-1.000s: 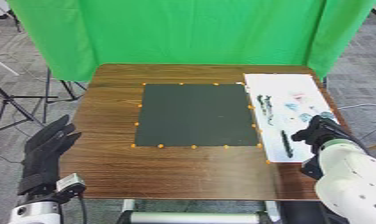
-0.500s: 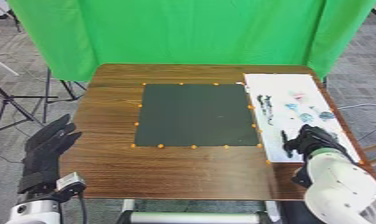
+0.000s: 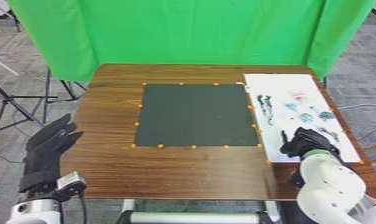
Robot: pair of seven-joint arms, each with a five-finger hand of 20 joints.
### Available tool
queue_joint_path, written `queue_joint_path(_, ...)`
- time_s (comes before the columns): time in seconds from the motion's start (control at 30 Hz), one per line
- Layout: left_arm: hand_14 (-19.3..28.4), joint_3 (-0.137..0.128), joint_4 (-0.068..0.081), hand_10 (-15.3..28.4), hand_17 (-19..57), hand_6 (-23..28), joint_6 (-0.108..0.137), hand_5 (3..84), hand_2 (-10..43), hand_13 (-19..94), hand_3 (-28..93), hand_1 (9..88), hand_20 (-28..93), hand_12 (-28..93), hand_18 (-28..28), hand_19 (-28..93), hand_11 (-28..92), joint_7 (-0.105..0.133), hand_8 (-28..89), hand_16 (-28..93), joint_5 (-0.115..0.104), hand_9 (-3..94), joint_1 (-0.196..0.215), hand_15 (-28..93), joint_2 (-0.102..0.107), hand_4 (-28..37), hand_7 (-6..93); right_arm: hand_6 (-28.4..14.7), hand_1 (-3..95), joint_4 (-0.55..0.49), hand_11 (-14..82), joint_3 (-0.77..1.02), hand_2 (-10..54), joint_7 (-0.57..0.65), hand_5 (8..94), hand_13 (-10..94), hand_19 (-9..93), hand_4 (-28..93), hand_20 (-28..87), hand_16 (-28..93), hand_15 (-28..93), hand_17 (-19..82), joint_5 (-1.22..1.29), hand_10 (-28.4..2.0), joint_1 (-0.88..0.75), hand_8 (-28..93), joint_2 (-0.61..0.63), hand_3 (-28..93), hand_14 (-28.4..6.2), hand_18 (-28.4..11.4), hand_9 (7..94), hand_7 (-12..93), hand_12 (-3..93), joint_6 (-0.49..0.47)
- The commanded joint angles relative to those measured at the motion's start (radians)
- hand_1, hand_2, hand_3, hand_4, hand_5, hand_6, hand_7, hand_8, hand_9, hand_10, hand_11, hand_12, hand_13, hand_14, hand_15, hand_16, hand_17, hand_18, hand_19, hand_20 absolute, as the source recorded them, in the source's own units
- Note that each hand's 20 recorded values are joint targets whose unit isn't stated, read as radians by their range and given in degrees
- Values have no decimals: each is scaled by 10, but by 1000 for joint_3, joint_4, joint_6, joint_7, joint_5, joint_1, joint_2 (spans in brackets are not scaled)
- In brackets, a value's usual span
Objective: Arrange flowers
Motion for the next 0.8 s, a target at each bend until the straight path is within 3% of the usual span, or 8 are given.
queue_joint_path(0.03, 268, -16, -8, 194, -90, 99, -21, 382, 57, 239, 823, 265, 28, 49, 217, 616, 366, -24, -114, -180, 25, 316, 8, 655, -22, -199, 162, -120, 364, 35, 378, -79, -32, 23, 797, 869, 932, -196, 111, 177, 603, 707, -63, -187, 31, -58, -3, 702, -72, -81, 841, 175, 219, -37)
queue_joint_path(0.17, 268, -14, -9, 194, -91, 99, -19, 382, 57, 239, 824, 265, 28, 48, 217, 617, 366, -19, -114, -180, 18, 316, 9, 655, -18, -199, 163, -114, 365, 59, 389, -122, -41, 38, 799, 871, 932, -198, 133, 179, 608, 706, -86, -182, 50, -54, -10, 709, -71, -85, 844, 192, 224, -55)
queue_joint_path(0.6, 268, -26, -10, 194, -90, 99, -22, 382, 58, 238, 825, 266, 28, 49, 217, 617, 367, -28, -113, -180, 30, 316, 17, 654, -27, -197, 162, -102, 410, 110, 414, -128, -65, 50, 802, 871, 932, -206, 190, 192, 628, 703, -64, -173, 22, -50, -42, 724, -70, -96, 845, 220, 234, -113)
queue_joint_path(0.67, 269, -26, -9, 195, -90, 99, -21, 382, 58, 238, 825, 267, 28, 49, 217, 617, 367, -22, -114, -180, 25, 316, 18, 654, -25, -196, 162, -100, 440, 117, 423, -133, -71, 49, 800, 872, 932, -233, 209, 195, 633, 701, -72, -170, 21, 92, -46, 722, -67, -100, 845, 212, 234, -112)
queue_joint_path(0.73, 269, -28, -10, 195, -90, 99, -25, 382, 58, 239, 826, 266, 28, 49, 217, 616, 367, -32, -114, -180, 37, 317, 15, 654, -31, -196, 162, -98, 458, 120, 426, -131, -72, 47, 801, 873, 932, -240, 219, 197, 635, 700, -62, -168, 13, 144, -45, 717, -66, -102, 846, 206, 235, -104)
queue_joint_path(0.8, 269, -25, -9, 195, -90, 98, -23, 382, 58, 239, 826, 267, 28, 49, 217, 617, 368, -25, -114, -180, 31, 316, 14, 655, -25, -195, 163, -91, 500, 122, 431, -128, -73, 42, 811, 877, 932, -252, 240, 201, 640, 700, -58, -163, 12, 198, -49, 709, -64, -105, 854, 205, 240, -97)
